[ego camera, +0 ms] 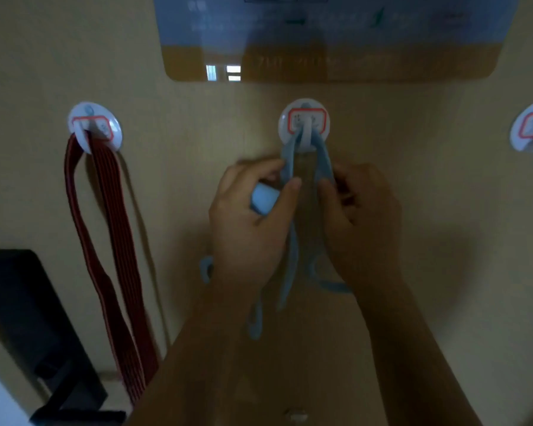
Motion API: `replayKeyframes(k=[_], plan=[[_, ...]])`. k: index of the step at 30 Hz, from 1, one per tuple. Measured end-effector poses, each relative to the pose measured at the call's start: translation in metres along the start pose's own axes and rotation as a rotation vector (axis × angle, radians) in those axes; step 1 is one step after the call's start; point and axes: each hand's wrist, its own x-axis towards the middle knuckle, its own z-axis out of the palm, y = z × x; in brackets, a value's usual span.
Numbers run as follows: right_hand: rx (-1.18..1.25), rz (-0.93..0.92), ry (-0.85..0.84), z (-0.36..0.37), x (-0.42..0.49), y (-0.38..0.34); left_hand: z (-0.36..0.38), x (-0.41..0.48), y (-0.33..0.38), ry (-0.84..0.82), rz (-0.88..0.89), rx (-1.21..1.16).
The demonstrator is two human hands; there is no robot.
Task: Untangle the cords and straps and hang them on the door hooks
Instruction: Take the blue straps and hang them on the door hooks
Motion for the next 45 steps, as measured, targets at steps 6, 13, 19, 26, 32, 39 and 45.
replayKeyframes(k=[6,13,19,26,32,39,45], plan=[[-0.012,-0.038,0.034,-0.013,-0.077,0.008,-0.010,-0.080,-0.005,-0.086,-0.251,-0.093],[0.130,0.105,-0.076,-0.027,-0.143,0.015,-0.004,-0.120,0.007,-0.304,-0.565,-0.175],[0.273,0.287,-0.203,-0.053,-0.149,0.021,0.006,-0.135,0.029,-0.261,-0.592,-0.351],[0.114,0.314,-0.080,-0.075,-0.141,0.024,0.014,-0.147,0.029,-0.394,-0.310,-0.236],[-0.014,0.246,-0.002,-0.100,-0.122,0.031,0.029,-0.144,0.026,-0.460,0.005,-0.085],[-0.053,0.198,-0.003,-0.126,-0.090,0.068,0.083,-0.127,0.043,-0.378,-0.085,-0.090],[0.015,0.187,0.009,-0.152,-0.031,0.097,0.138,-0.088,0.076,-0.291,-0.440,-0.363]])
